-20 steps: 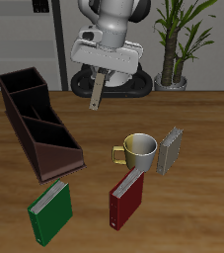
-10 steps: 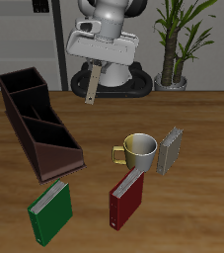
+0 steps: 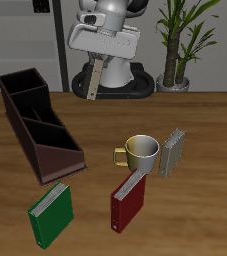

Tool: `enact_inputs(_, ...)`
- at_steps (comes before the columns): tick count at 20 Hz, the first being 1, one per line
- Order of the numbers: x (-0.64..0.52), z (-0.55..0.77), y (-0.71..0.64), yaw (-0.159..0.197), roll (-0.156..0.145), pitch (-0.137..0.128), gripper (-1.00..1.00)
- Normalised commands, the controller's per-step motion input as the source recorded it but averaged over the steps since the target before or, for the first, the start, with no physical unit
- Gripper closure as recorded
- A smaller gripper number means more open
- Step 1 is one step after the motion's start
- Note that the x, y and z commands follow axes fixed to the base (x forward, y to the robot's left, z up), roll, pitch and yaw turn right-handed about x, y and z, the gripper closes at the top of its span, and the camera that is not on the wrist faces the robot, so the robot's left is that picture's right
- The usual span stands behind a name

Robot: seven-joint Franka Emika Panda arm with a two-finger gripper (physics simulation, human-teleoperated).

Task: Place the right yellow book into the right desk caddy's back compartment

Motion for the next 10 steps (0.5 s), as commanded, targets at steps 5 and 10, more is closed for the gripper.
enact_inputs(5, -0.09, 0.13, 0.0, 0.11, -0.029, -0.025, 1.0)
enact_inputs(10, -0.1, 0.15, -0.2, 0.069, -0.067, -0.013, 1.0)
